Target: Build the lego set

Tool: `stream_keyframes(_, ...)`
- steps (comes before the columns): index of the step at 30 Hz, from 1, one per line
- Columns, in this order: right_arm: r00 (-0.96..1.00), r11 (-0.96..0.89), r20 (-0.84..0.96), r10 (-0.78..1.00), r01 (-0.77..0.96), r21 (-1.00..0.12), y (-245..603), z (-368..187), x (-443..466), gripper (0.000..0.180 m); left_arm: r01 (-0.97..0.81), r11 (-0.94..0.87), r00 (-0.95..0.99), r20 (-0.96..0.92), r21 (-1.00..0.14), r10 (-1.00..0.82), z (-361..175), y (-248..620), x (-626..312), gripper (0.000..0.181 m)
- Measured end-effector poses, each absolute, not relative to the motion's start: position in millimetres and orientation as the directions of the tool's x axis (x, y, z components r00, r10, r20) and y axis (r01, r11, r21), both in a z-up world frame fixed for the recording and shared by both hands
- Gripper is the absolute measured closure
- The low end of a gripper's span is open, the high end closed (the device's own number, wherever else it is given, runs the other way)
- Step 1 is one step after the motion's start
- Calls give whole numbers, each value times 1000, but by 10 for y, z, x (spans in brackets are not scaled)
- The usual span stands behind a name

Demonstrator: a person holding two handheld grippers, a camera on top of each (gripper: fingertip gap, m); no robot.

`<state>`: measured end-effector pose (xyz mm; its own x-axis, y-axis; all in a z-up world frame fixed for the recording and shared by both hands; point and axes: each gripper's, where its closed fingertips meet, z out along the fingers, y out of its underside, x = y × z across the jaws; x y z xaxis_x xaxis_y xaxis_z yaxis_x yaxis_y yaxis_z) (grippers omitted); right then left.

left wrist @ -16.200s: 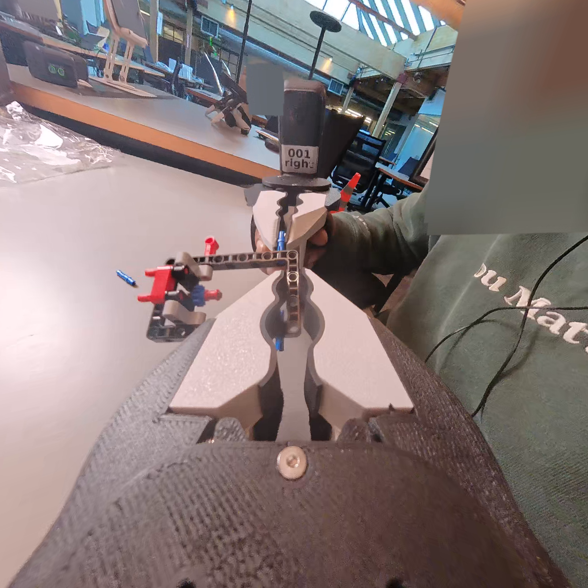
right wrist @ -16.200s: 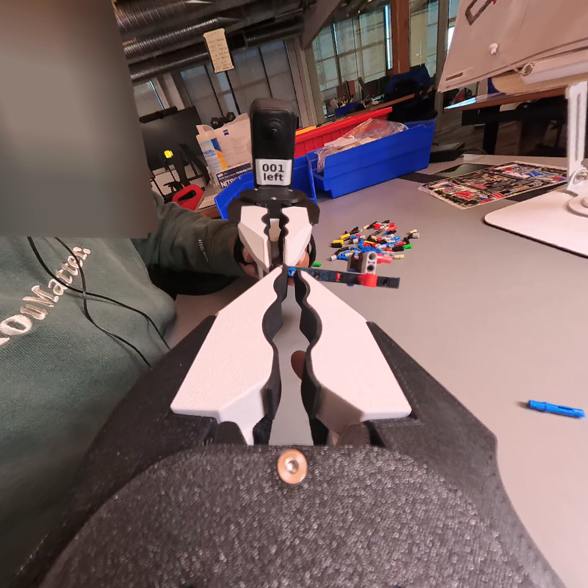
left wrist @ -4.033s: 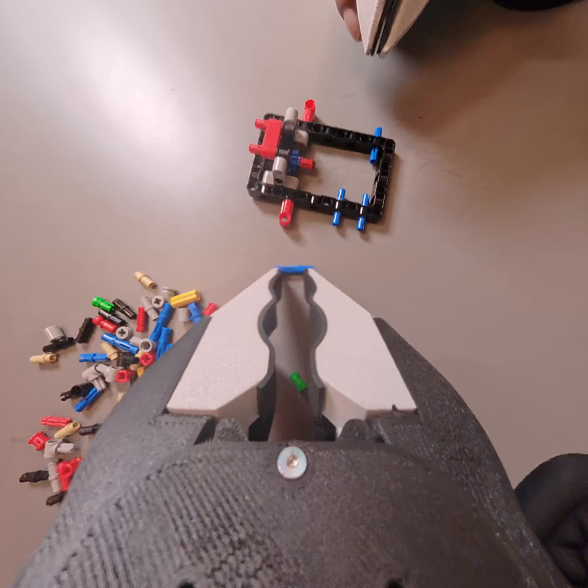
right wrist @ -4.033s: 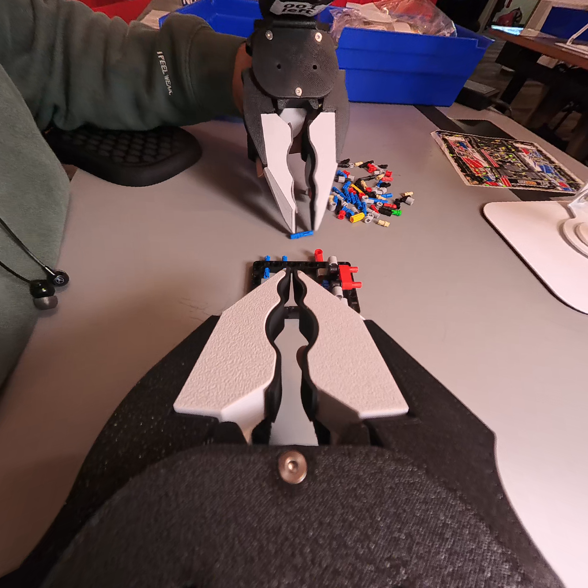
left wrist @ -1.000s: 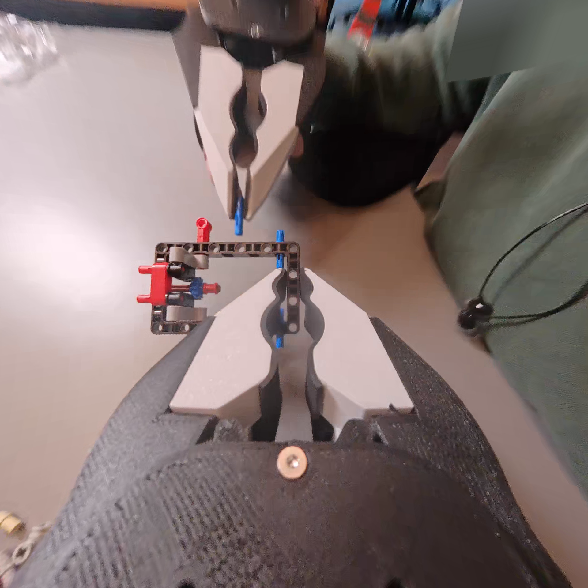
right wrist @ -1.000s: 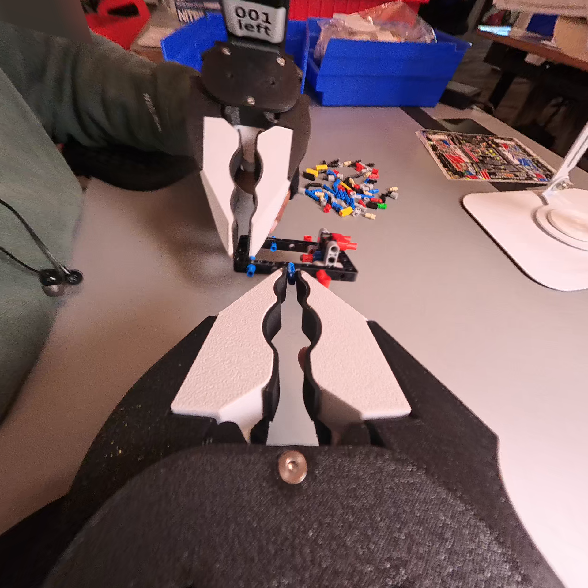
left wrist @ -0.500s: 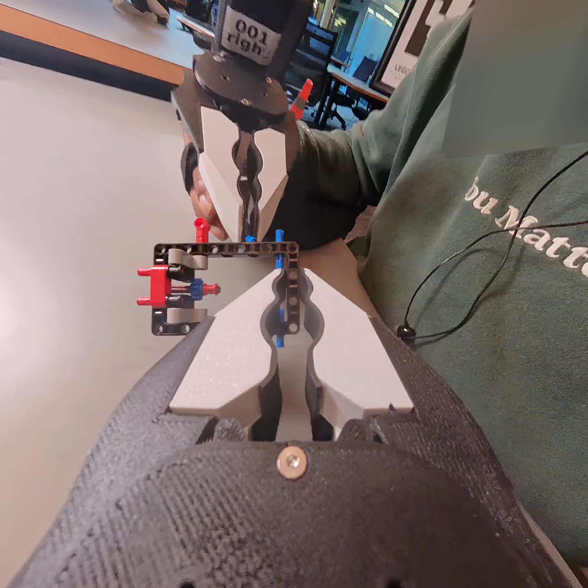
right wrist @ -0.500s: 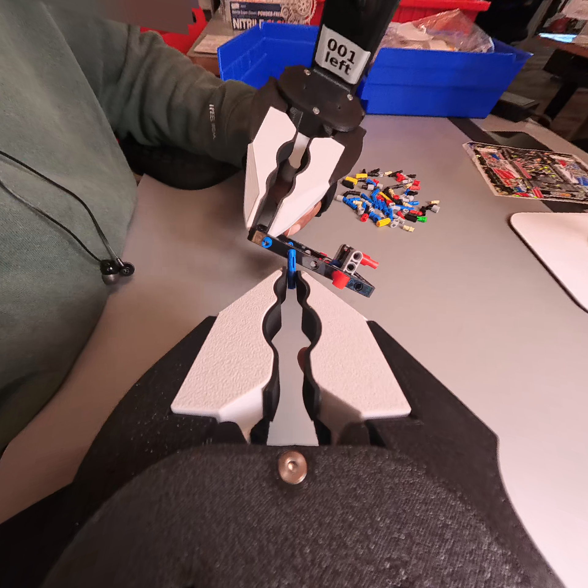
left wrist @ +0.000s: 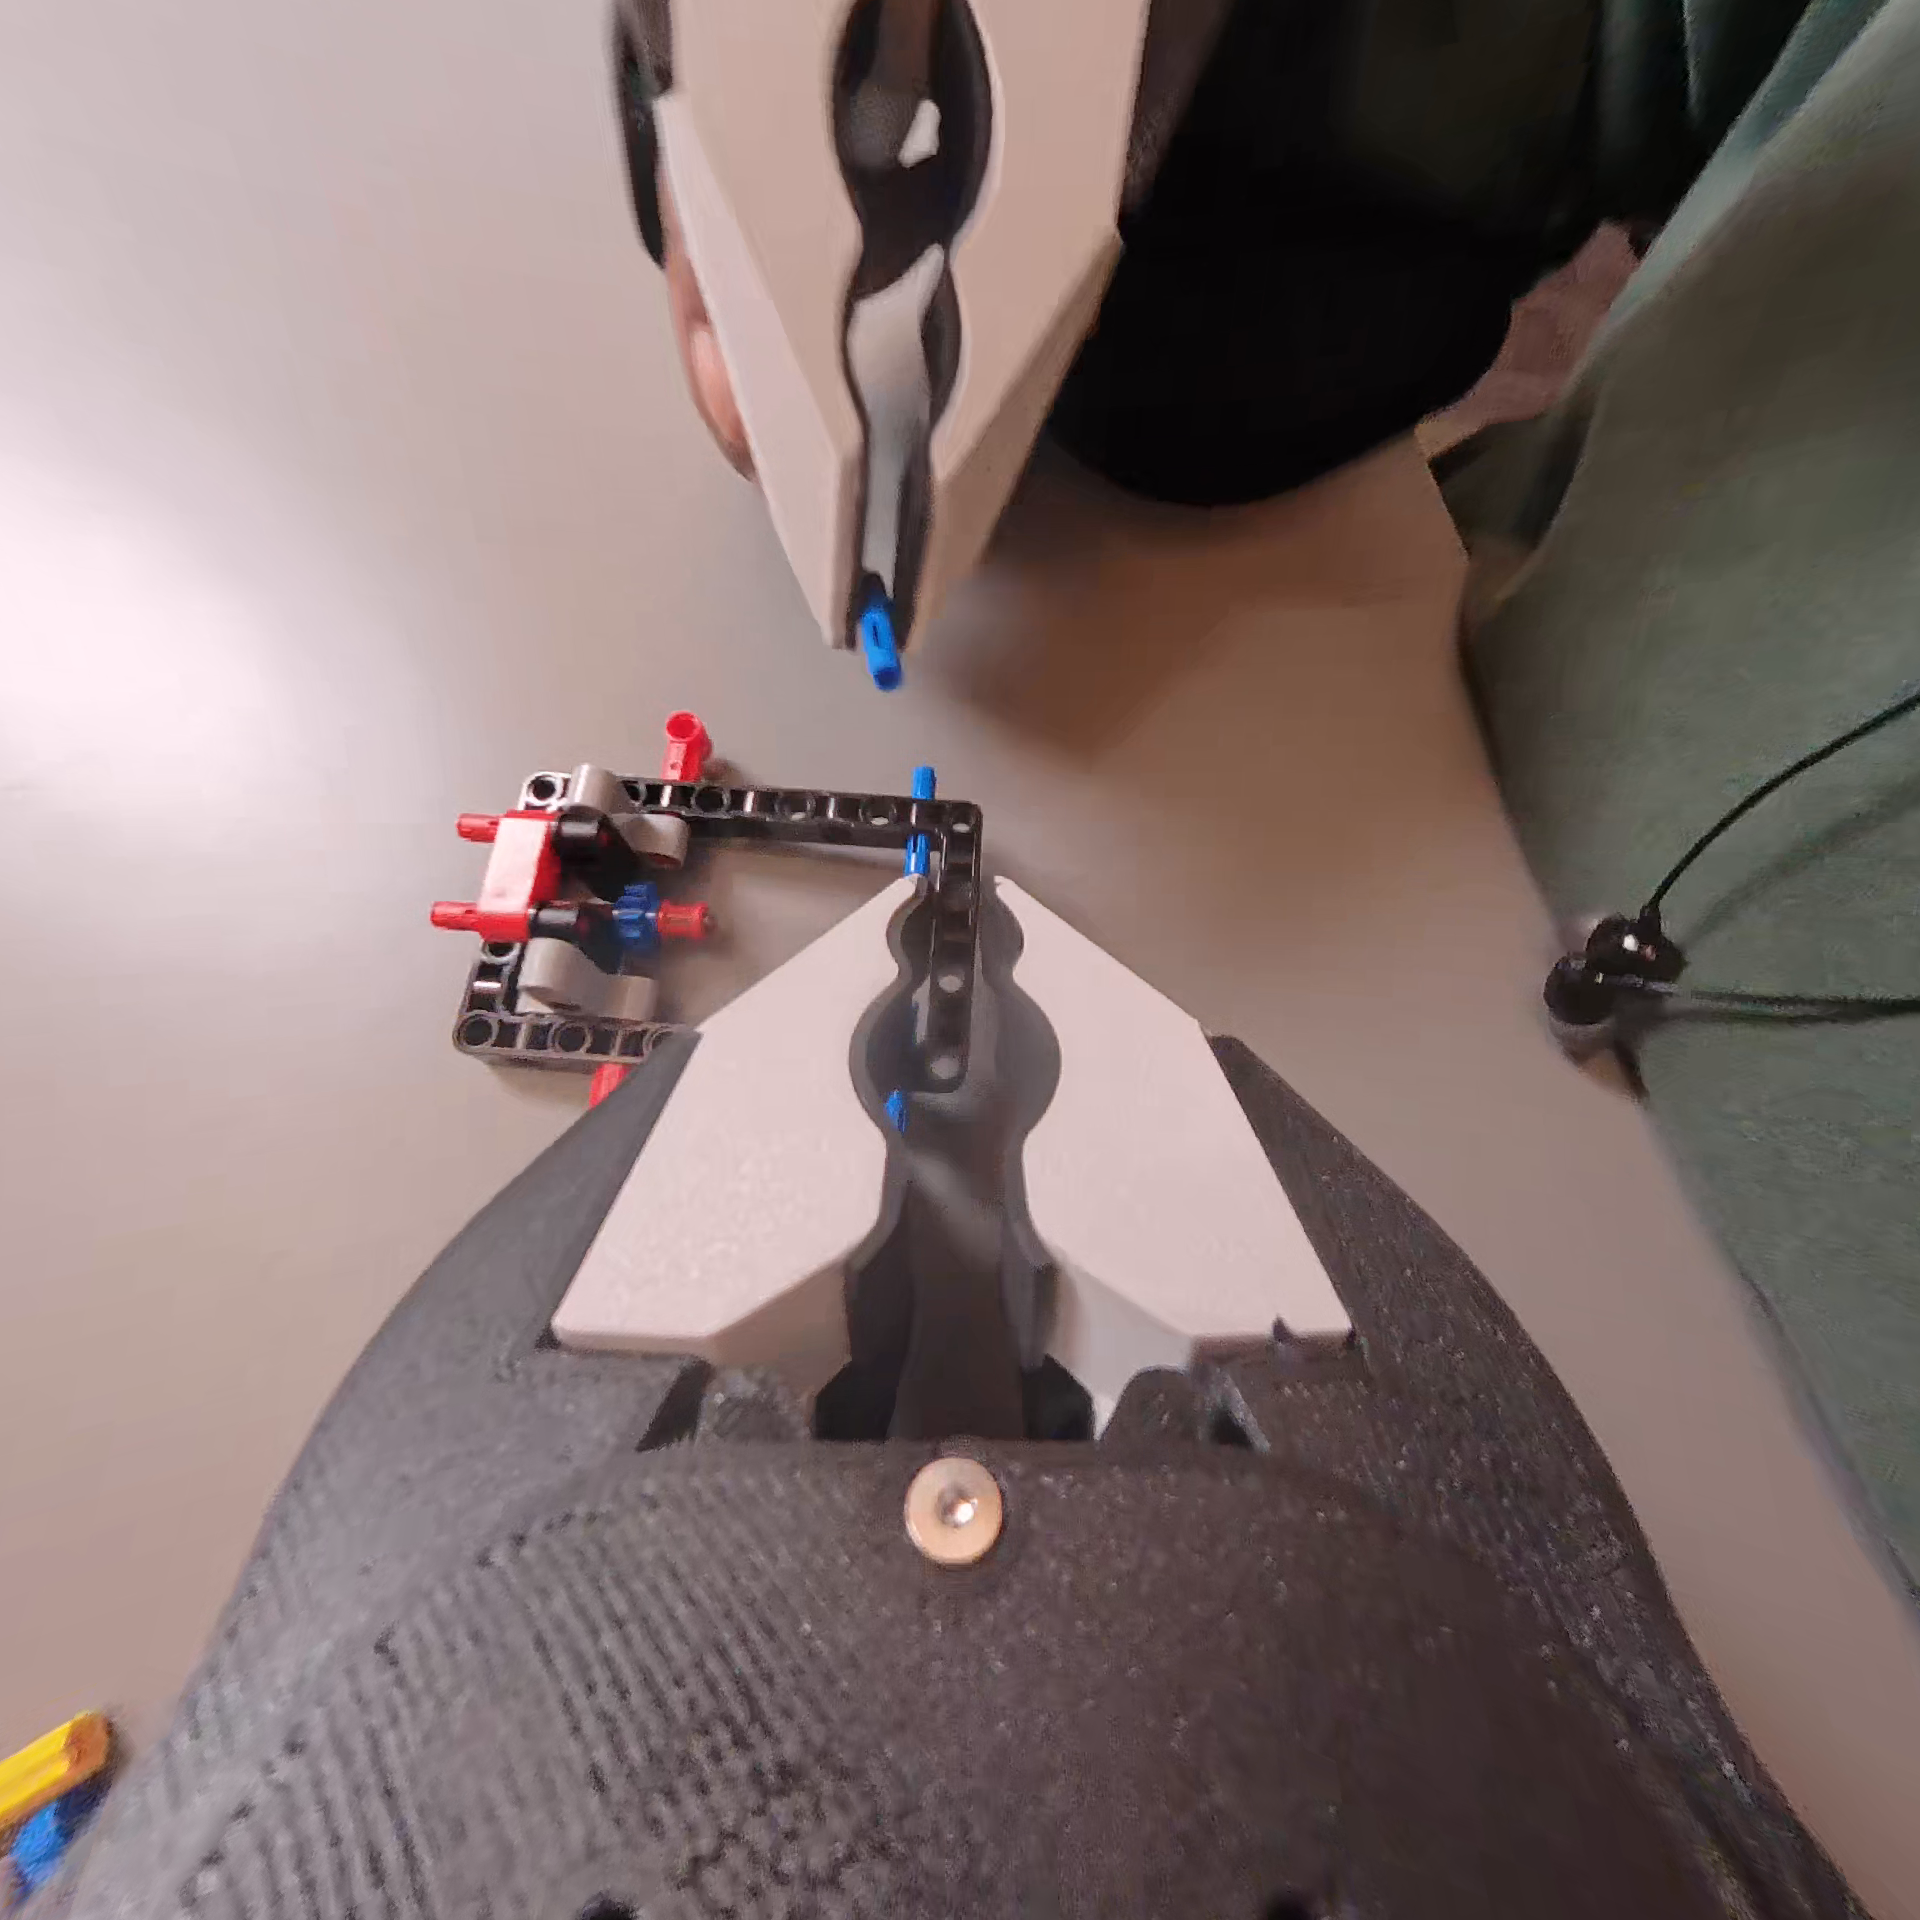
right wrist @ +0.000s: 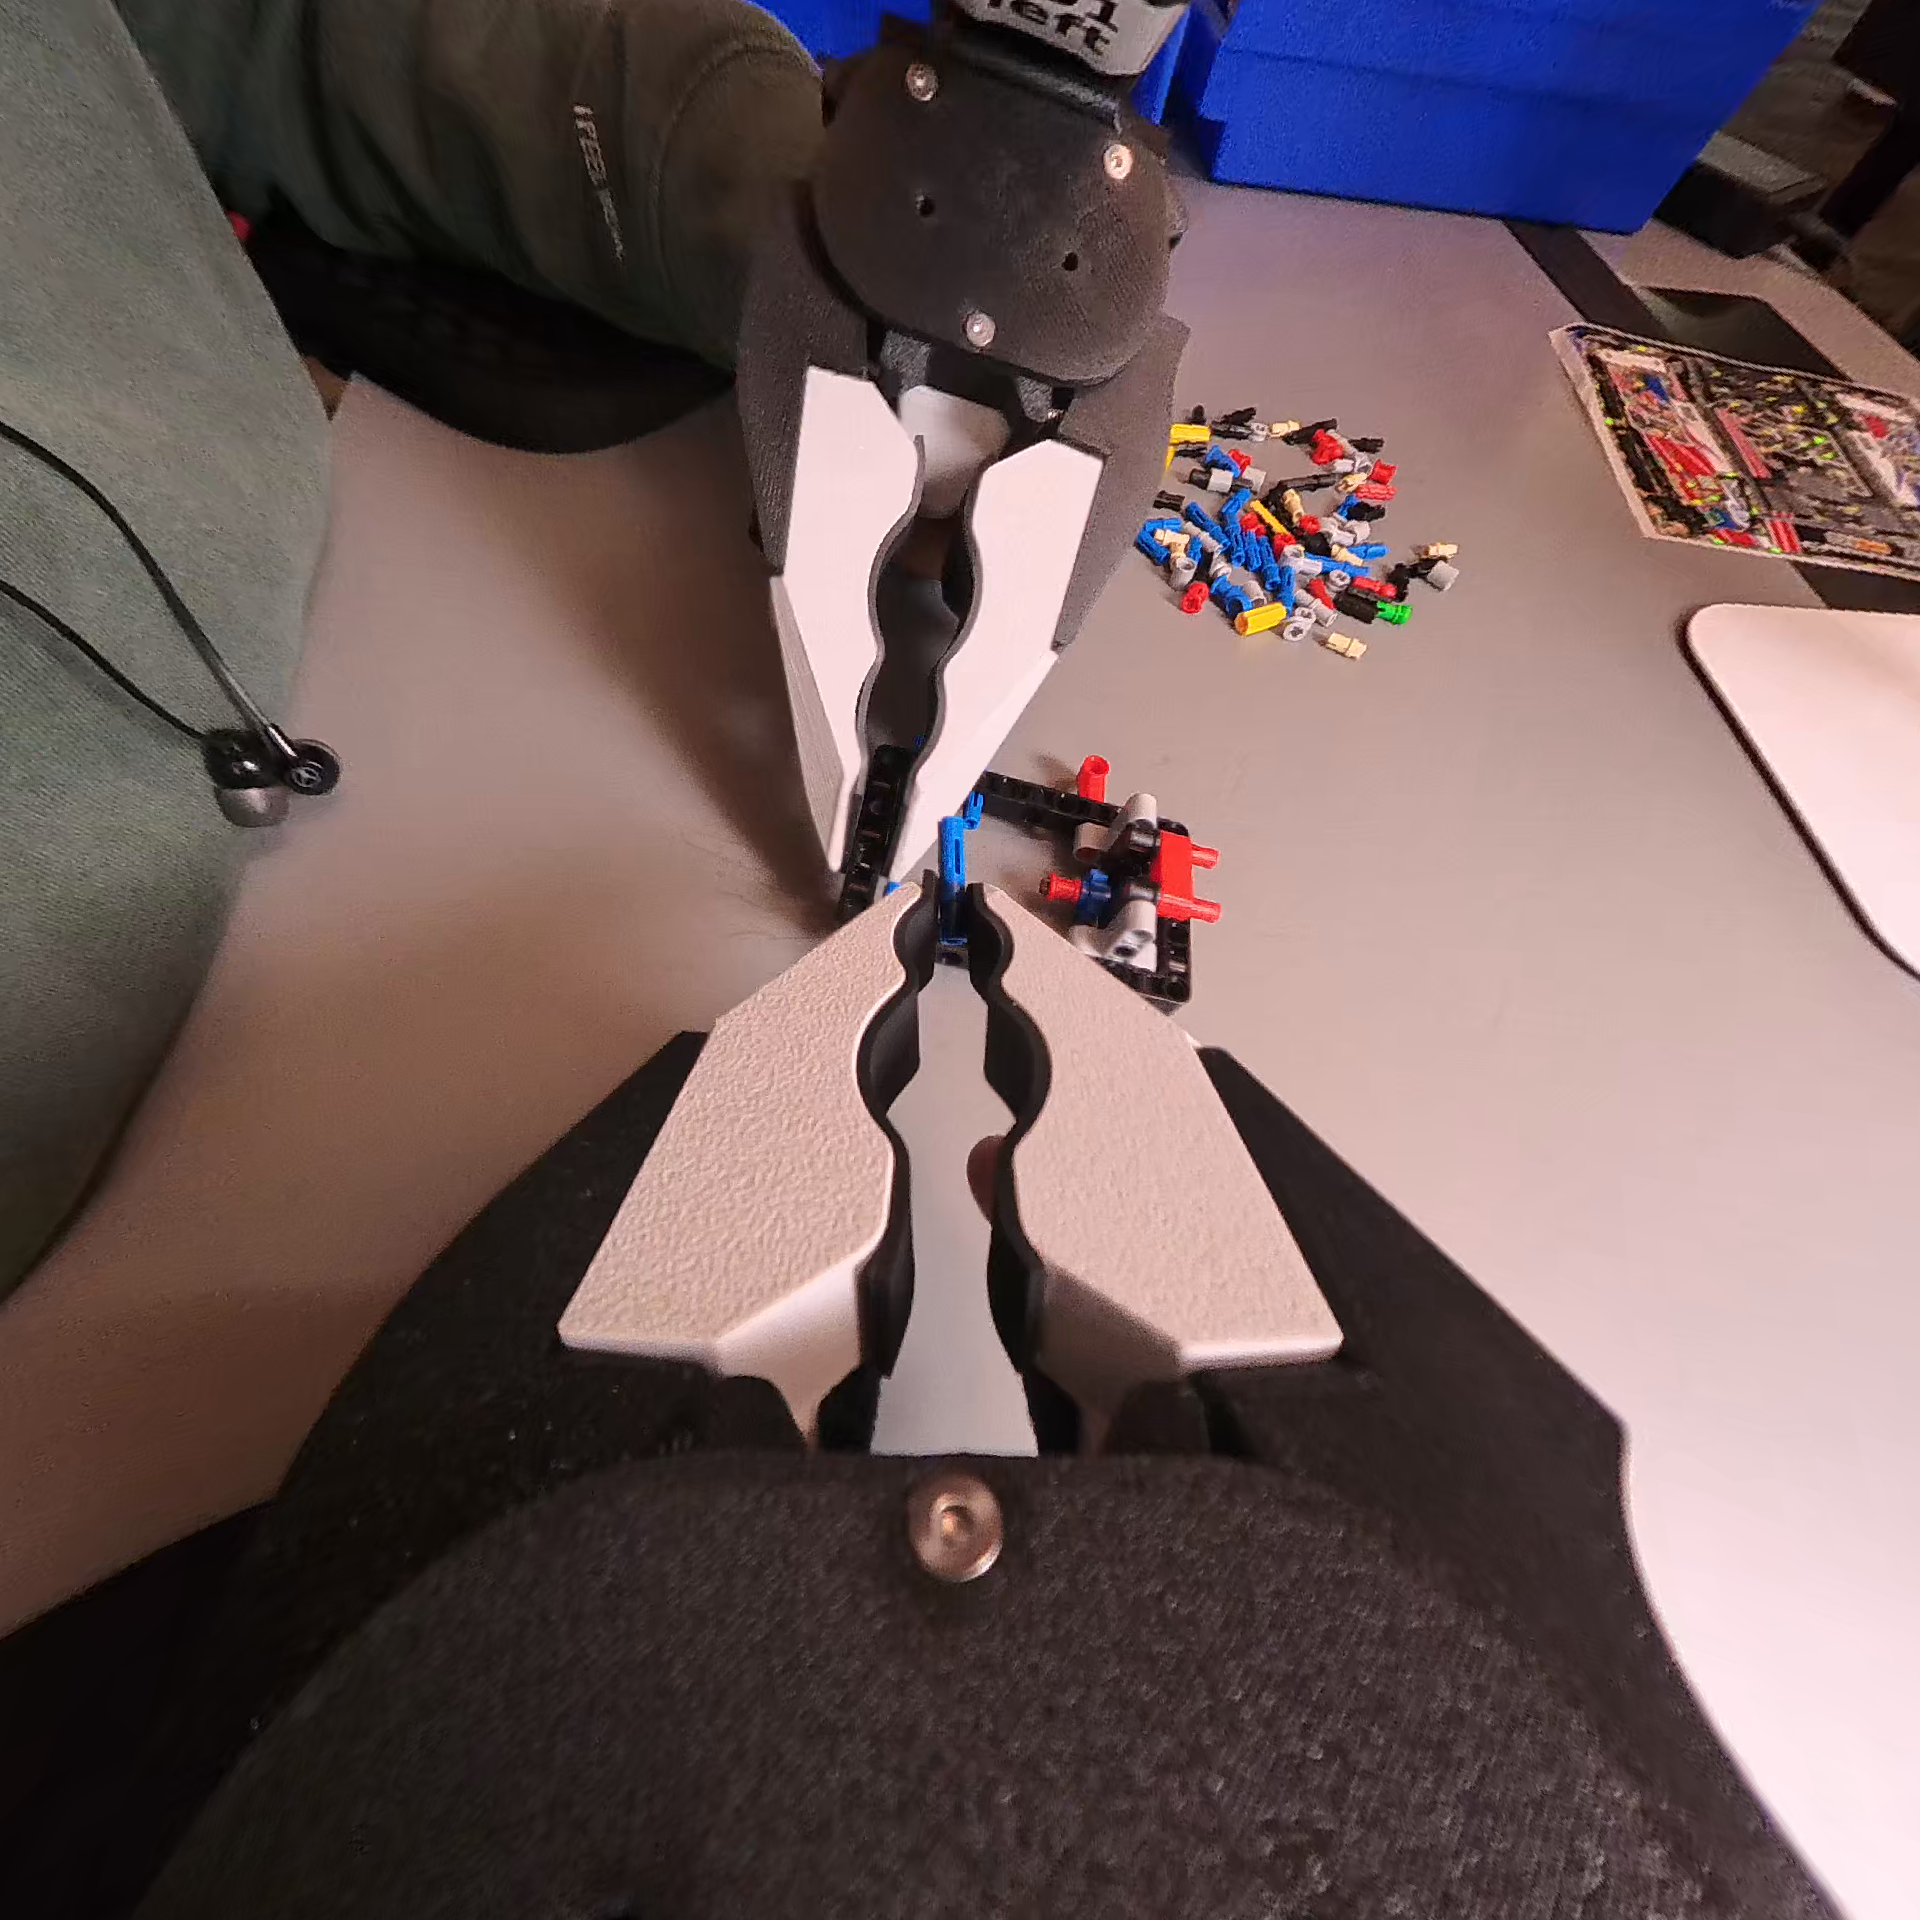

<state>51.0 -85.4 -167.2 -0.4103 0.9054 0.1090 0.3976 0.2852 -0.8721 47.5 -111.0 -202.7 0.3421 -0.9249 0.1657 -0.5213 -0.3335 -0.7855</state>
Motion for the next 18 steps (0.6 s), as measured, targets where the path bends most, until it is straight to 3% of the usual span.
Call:
stream_keyframes(5,-401,362,197,895,395,-844,-892,-1708,449,177,-310,-457,387,328,-834,-862,-1720,-990,515,166)
stream_keyframes(11,-384,393,249,889,361,-846,-928,-1651,397,177,-157,-576,374,491,-802,-787,-1607,-926,512,177)
stream_keyframes(18,-353,258,208,912,101,-961,-993,-1147,389,177,82,-628,143,632,-774,-761,-1132,-980,492,178)
